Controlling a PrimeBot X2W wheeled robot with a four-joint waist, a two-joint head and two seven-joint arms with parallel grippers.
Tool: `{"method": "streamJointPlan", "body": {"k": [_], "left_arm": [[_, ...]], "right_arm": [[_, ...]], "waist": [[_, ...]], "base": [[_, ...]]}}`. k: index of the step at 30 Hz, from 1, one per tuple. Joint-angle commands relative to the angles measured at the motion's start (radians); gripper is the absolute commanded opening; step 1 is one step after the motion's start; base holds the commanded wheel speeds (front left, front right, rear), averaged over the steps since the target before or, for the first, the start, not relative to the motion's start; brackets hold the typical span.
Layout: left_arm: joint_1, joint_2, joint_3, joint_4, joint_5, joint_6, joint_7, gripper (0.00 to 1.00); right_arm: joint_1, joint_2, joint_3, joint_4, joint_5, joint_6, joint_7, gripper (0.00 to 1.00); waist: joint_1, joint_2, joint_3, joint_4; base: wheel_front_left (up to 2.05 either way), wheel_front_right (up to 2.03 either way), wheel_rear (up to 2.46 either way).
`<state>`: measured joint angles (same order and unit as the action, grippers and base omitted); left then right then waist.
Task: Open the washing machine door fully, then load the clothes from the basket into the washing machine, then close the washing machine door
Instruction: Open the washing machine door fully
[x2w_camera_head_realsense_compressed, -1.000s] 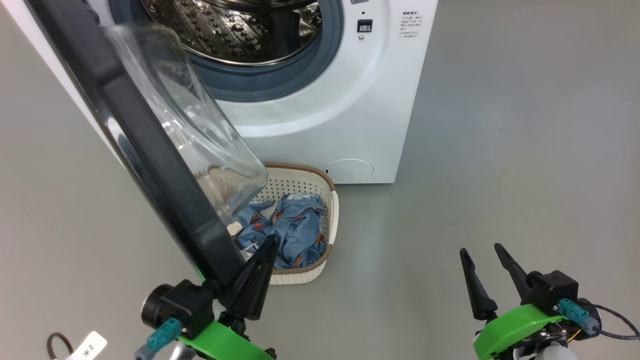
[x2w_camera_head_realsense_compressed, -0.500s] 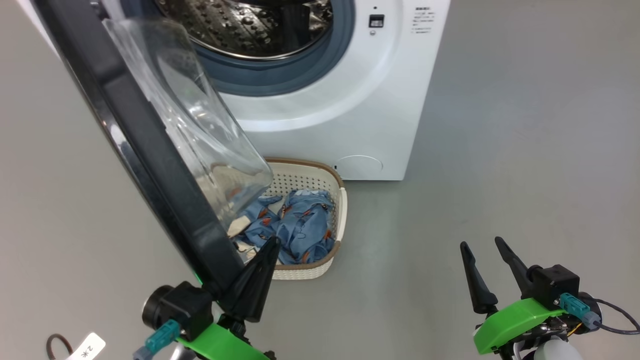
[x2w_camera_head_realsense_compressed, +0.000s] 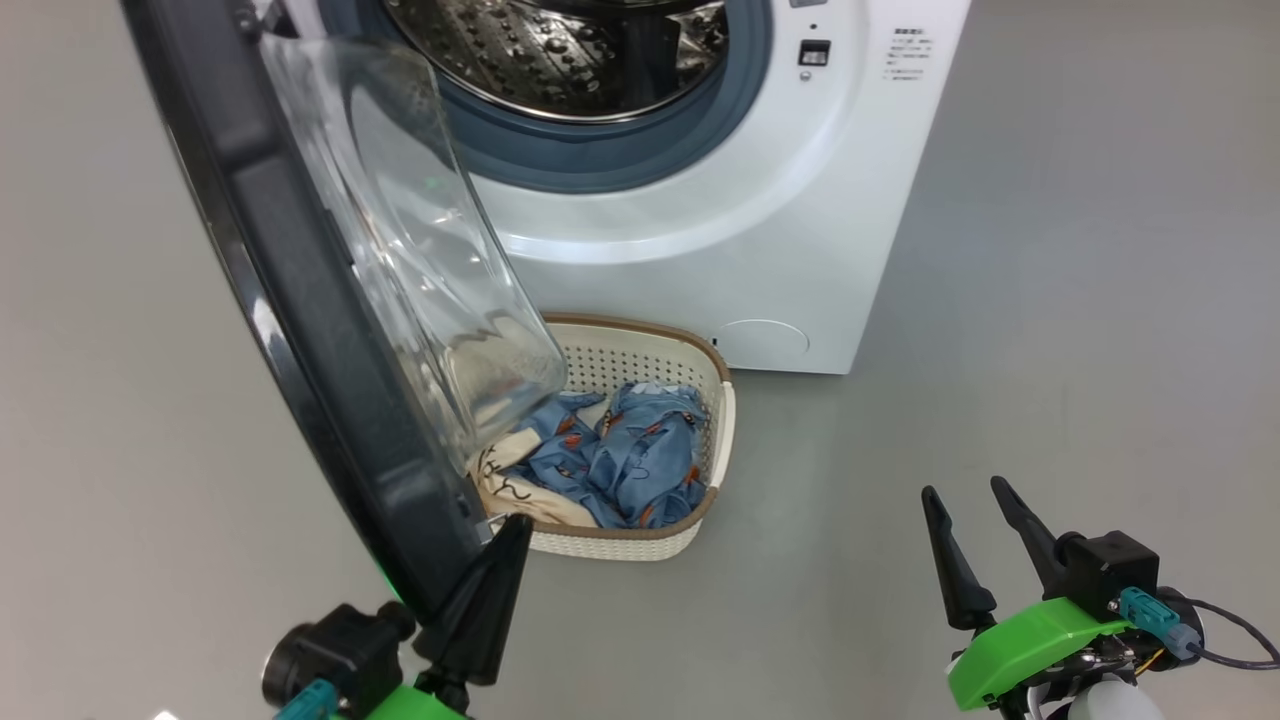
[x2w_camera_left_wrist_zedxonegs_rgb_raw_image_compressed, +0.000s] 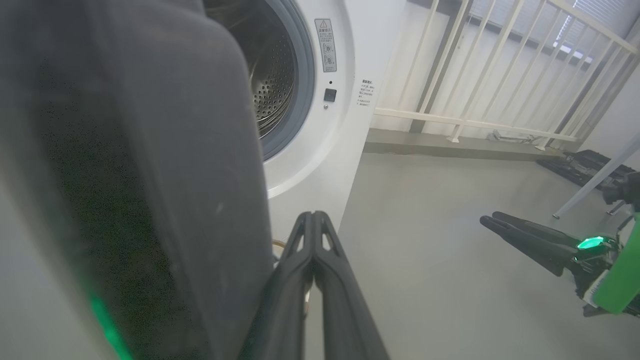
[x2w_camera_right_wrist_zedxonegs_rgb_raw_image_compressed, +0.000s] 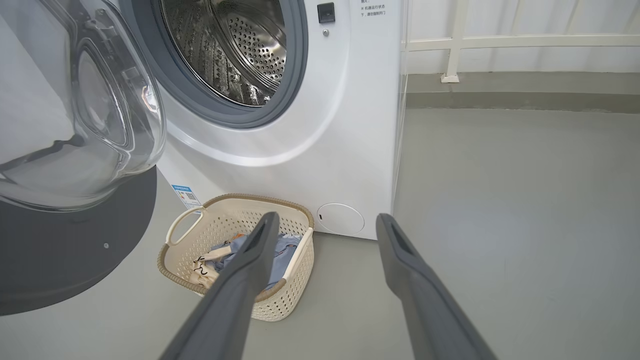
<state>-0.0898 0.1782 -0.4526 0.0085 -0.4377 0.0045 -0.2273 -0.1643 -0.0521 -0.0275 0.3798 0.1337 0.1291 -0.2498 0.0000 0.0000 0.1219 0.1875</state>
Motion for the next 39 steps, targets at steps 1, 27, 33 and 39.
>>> {"method": "streamJointPlan", "body": {"k": [1, 27, 33, 39], "left_arm": [[-0.006, 0.032, 0.054, -0.016, -0.007, 0.017, 0.003, 0.0], [0.015, 0.096, 0.306, 0.068, -0.084, 0.107, -0.03, 0.0], [-0.009, 0.114, 0.4, 0.117, -0.112, 0.117, -0.033, 0.0], [-0.057, 0.129, 0.526, 0.209, -0.129, 0.112, -0.034, 0.0]], "right_arm": [[-0.021, 0.002, 0.025, -0.019, 0.016, 0.002, -0.012, 1.0], [-0.031, 0.002, 0.038, -0.016, 0.01, 0.002, -0.012, 1.0], [-0.042, 0.002, 0.039, -0.018, 0.0, 0.002, -0.012, 1.0], [-0.059, 0.001, 0.042, -0.015, -0.014, 0.002, -0.012, 1.0]], "waist": [[0.0, 0.0, -0.002, 0.007], [0.0, 0.0, -0.003, 0.11], [0.0, 0.0, 0.02, 0.116], [0.0, 0.0, 0.049, 0.108]], "base": [[0.0, 0.0, 0.0], [0.0, 0.0, 0.0], [0.0, 0.0, 0.0], [0.0, 0.0, 0.0]]}}
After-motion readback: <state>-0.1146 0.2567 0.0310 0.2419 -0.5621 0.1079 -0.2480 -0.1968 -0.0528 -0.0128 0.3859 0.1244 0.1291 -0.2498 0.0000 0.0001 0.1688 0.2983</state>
